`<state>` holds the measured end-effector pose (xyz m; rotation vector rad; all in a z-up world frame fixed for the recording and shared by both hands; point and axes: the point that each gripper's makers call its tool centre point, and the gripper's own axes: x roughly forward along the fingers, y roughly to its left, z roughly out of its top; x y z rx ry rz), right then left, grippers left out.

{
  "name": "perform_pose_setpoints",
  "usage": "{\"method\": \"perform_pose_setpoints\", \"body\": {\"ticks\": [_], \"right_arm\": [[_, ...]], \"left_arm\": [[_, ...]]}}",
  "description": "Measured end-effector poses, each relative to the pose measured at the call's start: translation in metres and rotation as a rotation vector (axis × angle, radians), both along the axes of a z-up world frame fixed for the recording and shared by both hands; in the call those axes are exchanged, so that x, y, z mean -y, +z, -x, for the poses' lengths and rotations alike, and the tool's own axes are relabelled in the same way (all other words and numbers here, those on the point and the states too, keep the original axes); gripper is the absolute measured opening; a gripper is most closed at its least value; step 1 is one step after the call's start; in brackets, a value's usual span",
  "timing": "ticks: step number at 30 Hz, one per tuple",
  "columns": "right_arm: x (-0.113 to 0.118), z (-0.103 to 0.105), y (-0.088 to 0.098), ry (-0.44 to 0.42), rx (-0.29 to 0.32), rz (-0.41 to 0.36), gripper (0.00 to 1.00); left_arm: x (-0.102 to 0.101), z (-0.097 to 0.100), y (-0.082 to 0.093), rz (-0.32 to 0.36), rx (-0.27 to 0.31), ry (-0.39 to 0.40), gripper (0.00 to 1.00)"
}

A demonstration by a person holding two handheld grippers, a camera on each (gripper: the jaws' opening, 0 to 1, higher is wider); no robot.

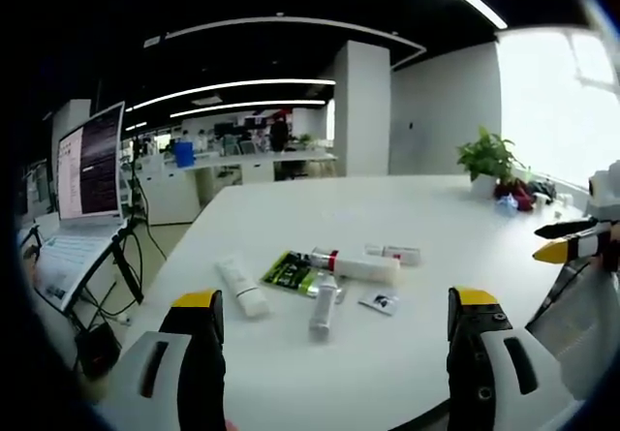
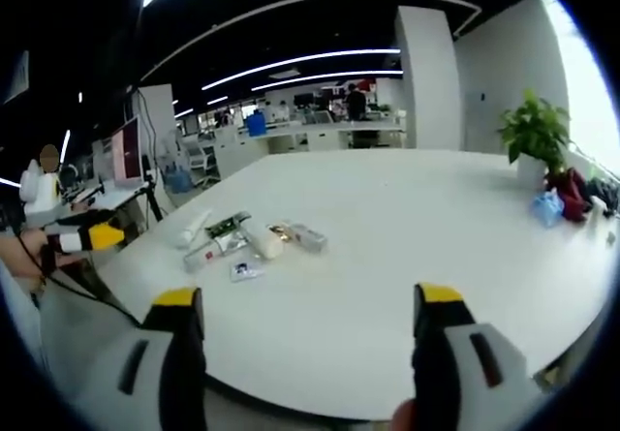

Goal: Arrange the skincare products in the storage area until every visible bottle or jar stands upright without overlapping.

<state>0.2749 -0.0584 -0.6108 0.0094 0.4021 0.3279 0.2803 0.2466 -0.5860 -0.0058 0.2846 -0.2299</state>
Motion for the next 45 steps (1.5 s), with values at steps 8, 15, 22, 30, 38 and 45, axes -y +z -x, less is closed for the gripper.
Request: {"method": "perform_pose_setpoints", "body": {"ticks": [8,15,22,30,38,45], "right_arm": [[-0.002,0.0,-0.002,0.009,-0.01,0.008,0.89],[-0.005,0.001,-0.008,0.023,-0.067,-0.011,0.89],[-0.004,-0.001,-0.008,0.015,-0.092,-0.056,0.83],[-0.008,-0.007,-0.007,0.039,-0.102,-0.039,0.83],[-0.02,-0.026,-0.017,0.166,-0.114,0.047,0.81],[-0.038,-0.048,-0.015,0.243,-0.156,-0.024,0.79]], "left_arm": [[0.0,0.0,0.0,-0.001,0.001,-0.001,0.94],[-0.002,-0.002,-0.003,-0.009,0.004,-0.008,0.94],[-0.006,-0.003,-0.004,-0.003,0.005,-0.003,0.94],[-0.004,-0.003,-0.004,0.003,0.002,-0.008,0.94],[-0.004,-0.003,-0.004,0.003,0.005,-0.014,0.94],[-0.004,-0.003,-0.003,0.004,0.005,-0.006,0.94]]}}
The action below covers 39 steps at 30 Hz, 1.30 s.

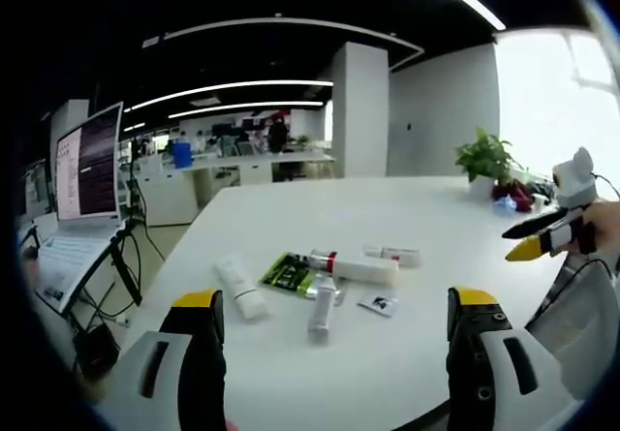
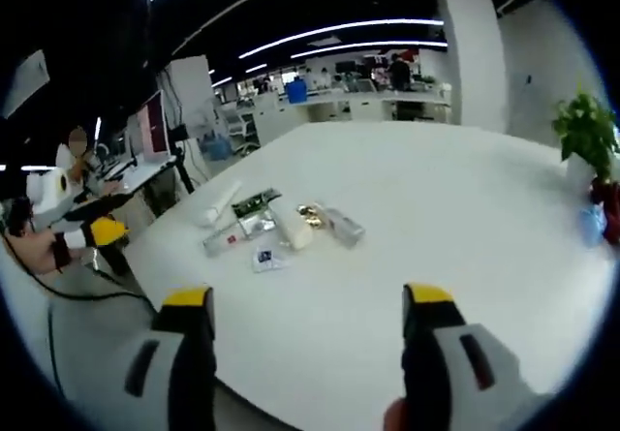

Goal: Arrange the skincare products in the storage area until every visible bottle or jar stands upright without overlapping.

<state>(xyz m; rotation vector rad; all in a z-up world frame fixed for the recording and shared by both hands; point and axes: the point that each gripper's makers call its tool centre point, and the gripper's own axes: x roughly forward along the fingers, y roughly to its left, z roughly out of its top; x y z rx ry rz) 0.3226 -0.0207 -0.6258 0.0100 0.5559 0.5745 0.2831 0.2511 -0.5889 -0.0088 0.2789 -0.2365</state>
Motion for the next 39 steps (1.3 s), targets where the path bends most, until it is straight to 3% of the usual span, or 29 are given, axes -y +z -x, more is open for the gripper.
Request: {"method": "perform_pose_setpoints", "body": {"ticks": [9,17,26,34,39], "right_arm": [[-0.02,-0.037,0.015,0.066,0.011,-0.02,0.78],[-0.046,-0.061,0.018,0.192,0.013,0.039,0.77],[-0.08,-0.08,-0.001,0.376,-0.001,0.146,0.76],[-0.103,-0.105,-0.017,0.444,0.002,0.213,0.74],[-0.122,-0.121,-0.029,0.464,-0.018,0.233,0.68]], "left_arm": [[0.003,0.001,0.003,-0.001,-0.003,0.0,0.94],[0.005,0.001,0.003,0.002,-0.009,-0.008,0.93],[0.006,0.001,0.003,-0.004,-0.014,-0.005,0.92],[0.002,0.0,-0.001,0.004,-0.02,0.001,0.92],[0.0,0.0,-0.002,0.018,-0.024,0.007,0.91]]}}
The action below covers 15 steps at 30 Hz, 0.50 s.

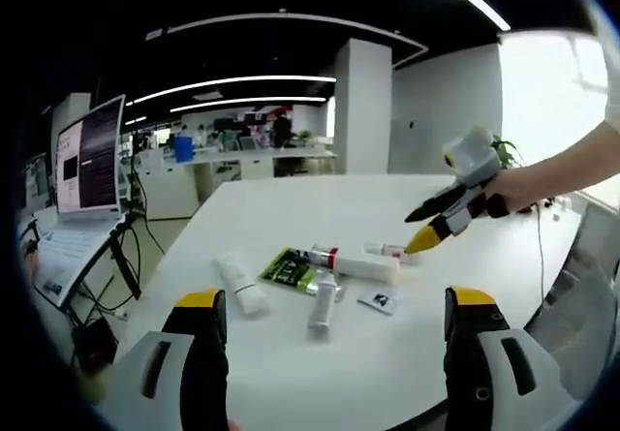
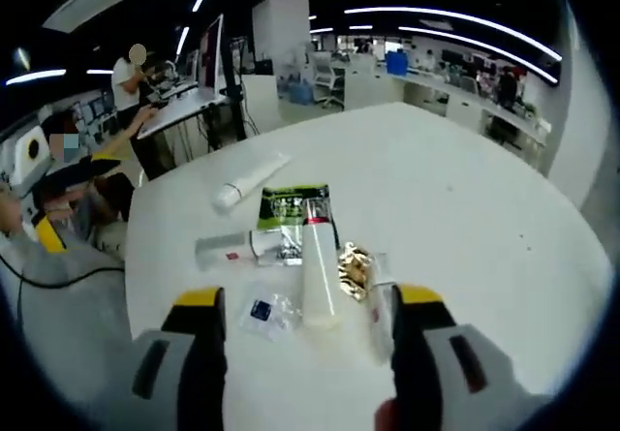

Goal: Arrange the skincare products in the storage area until every visible bottle or jar stands upright without overlapping.

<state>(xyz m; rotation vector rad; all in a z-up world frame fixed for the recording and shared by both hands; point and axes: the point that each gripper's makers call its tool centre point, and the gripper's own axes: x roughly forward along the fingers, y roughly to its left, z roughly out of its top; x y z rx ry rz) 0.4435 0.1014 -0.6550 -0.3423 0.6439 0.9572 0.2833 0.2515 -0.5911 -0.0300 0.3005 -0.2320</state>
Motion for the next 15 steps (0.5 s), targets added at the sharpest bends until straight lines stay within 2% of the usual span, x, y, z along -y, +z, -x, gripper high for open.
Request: {"method": "perform_pose_setpoints", "body": {"ticks": [4,7,15], "right_arm": [[-0.015,-0.01,-0.014,-0.004,-0.03,0.016,0.63],[-0.025,-0.015,-0.029,0.013,-0.063,0.061,0.59],[-0.043,-0.028,-0.057,0.05,-0.09,0.146,0.49]], "left_arm": [[-0.001,-0.001,0.0,0.008,-0.001,0.006,0.91],[-0.003,-0.001,0.0,0.016,-0.005,0.012,0.91],[-0.005,-0.001,-0.001,0.024,-0.009,0.023,0.9]]}}
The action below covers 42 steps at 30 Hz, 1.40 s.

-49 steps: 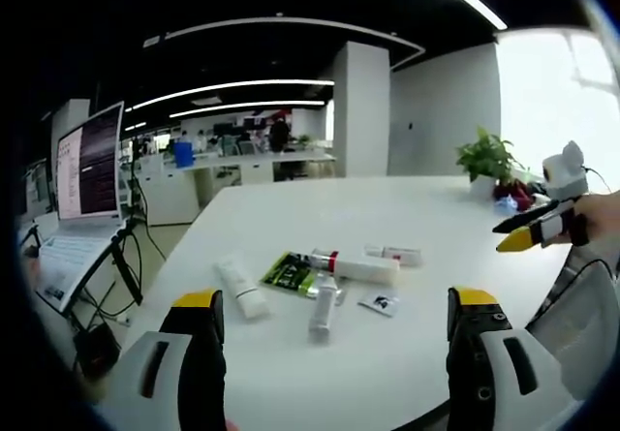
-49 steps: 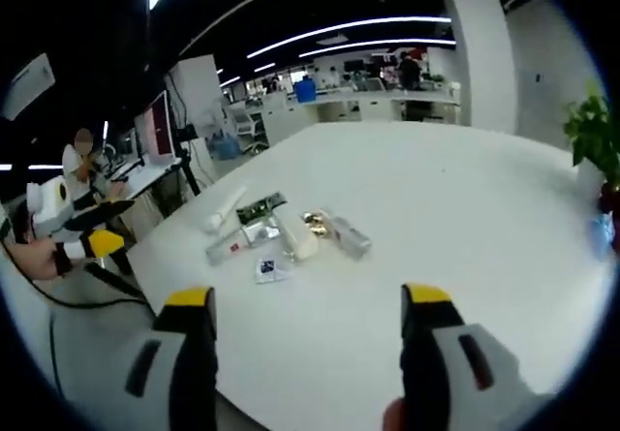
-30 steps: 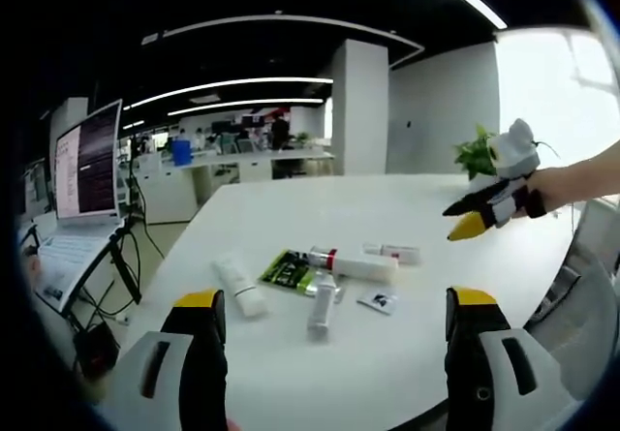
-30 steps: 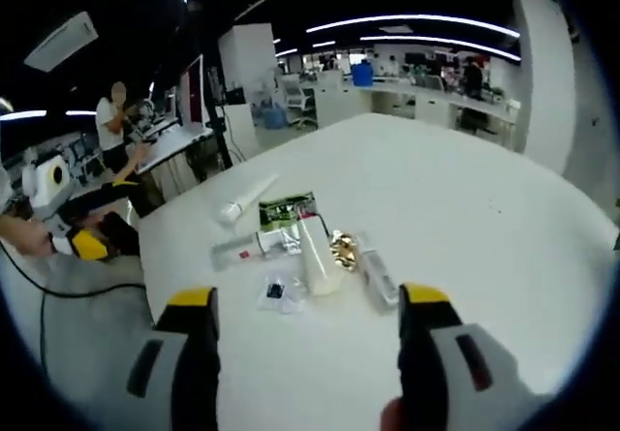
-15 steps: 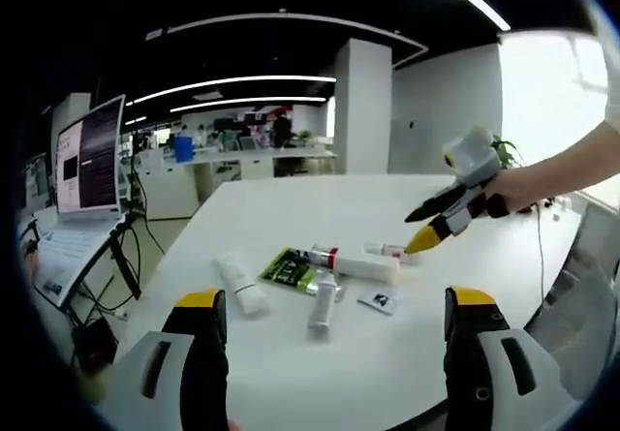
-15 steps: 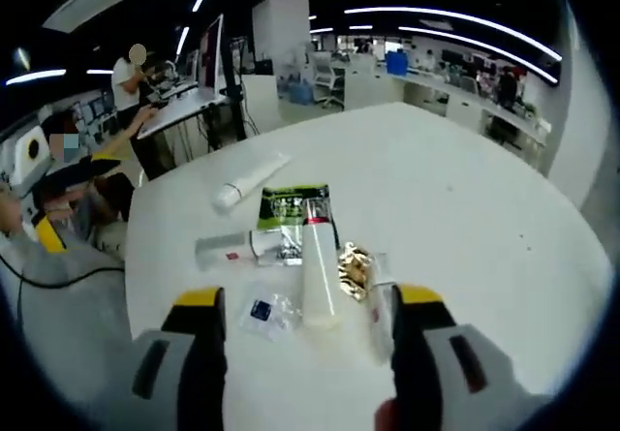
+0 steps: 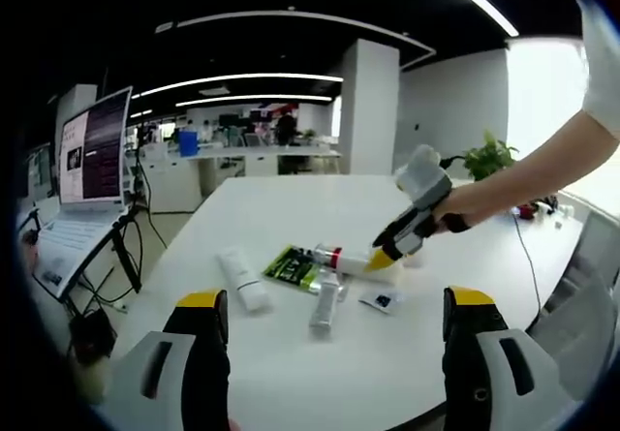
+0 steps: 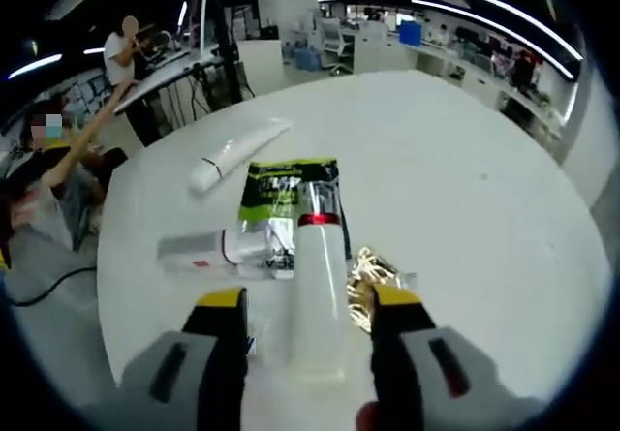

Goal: Arrange the skincare products in the storage area until every visible bottle or jar stands upright without overlapping.

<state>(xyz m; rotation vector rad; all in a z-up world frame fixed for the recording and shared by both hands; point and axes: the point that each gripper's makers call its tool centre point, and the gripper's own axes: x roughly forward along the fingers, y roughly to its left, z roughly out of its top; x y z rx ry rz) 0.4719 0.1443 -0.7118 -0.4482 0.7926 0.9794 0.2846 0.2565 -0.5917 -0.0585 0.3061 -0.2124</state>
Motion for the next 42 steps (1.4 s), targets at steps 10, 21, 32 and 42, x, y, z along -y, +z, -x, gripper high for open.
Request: {"method": "perform_pose_setpoints", "body": {"ticks": [10,21,32,42], "right_arm": [[-0.006,-0.017,-0.024,-0.004,-0.016,0.097,0.34],[-0.008,-0.013,-0.037,0.126,-0.112,0.365,0.32],[-0.033,-0.033,-0.033,0.147,-0.151,0.369,0.3],[-0.035,-0.034,-0.041,0.102,-0.158,0.362,0.3]], "left_arm": [[-0.004,0.0,-0.002,0.011,-0.004,0.019,0.89],[-0.006,0.0,-0.004,0.016,-0.011,0.031,0.88],[-0.006,0.0,-0.002,0.022,-0.012,0.042,0.88],[-0.006,-0.001,-0.001,0.024,-0.016,0.049,0.88]]}}
